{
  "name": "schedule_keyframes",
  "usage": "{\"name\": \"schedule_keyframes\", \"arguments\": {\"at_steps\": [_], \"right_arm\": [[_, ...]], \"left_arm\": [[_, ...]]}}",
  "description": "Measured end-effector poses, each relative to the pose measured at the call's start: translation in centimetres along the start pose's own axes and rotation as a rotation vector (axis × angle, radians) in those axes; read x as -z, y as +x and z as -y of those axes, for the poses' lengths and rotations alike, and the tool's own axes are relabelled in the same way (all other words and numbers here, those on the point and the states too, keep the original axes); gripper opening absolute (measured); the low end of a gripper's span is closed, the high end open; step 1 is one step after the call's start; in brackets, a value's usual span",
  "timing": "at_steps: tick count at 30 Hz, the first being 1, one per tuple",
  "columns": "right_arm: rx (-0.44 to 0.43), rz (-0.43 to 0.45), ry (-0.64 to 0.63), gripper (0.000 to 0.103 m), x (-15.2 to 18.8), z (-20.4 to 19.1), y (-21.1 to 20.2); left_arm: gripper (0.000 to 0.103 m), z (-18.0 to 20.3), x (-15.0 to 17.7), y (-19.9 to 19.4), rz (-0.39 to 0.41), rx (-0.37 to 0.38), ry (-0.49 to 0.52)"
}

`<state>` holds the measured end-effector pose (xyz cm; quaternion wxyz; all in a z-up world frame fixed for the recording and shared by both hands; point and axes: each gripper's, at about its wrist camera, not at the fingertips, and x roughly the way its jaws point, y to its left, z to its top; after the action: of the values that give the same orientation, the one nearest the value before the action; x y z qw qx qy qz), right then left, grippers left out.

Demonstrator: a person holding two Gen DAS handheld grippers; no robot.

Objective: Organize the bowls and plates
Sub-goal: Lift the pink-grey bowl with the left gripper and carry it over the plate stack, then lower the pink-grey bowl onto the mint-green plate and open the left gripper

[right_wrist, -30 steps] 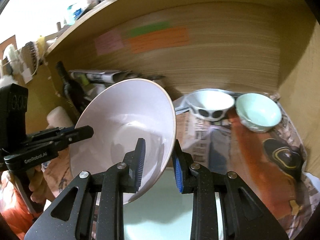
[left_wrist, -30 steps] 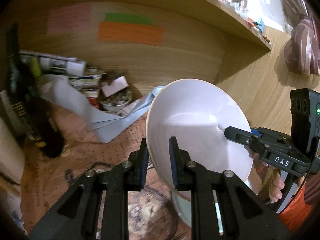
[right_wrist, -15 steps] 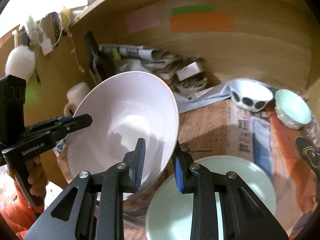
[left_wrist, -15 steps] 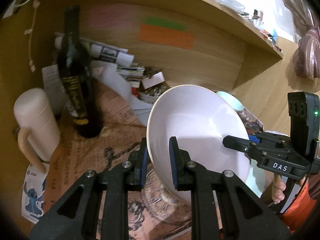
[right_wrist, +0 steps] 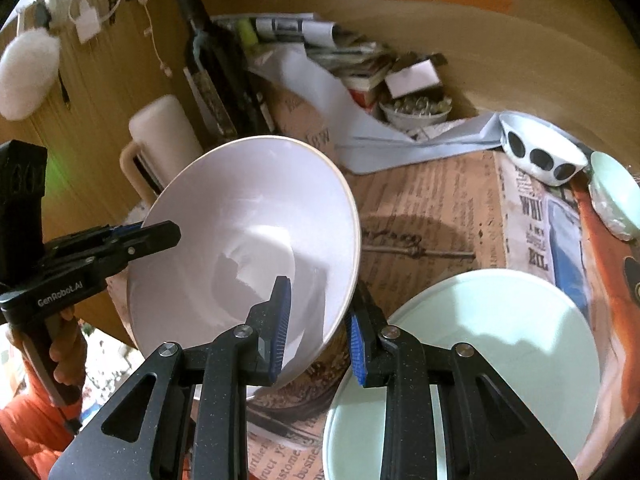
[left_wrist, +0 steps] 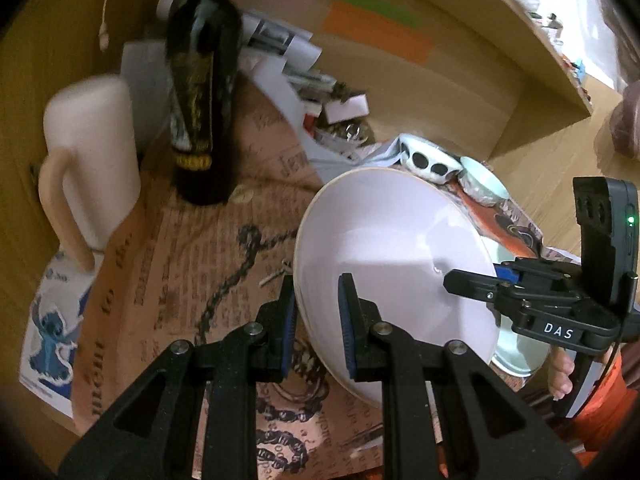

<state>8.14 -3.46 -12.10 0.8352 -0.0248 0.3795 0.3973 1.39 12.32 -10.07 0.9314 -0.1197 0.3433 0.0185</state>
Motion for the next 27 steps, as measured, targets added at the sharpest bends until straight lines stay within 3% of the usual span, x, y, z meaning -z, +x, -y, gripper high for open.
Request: {"name": "schedule_keyframes", "arguments": {"at_steps": [7,22,27], "right_arm": [[0.005,-0.058,0.006,0.024,0.3,0.0,1.5],[0.01,-0.081,-0.001,0.03,-0.3,0.2,2.4],[0.025,0.005,-0.018,0.049,-0.5,0.3,0.5]], "left_arm": [[0.019,-0.8,1.0,1.2,-0.037,-0.002,-0.017],[0.019,-1.3,1.2,2.1,-0.036,-0.001,-0.015],[0.028,-1.3,0.7,1.2,0.002,-0.062,-0.007]]}}
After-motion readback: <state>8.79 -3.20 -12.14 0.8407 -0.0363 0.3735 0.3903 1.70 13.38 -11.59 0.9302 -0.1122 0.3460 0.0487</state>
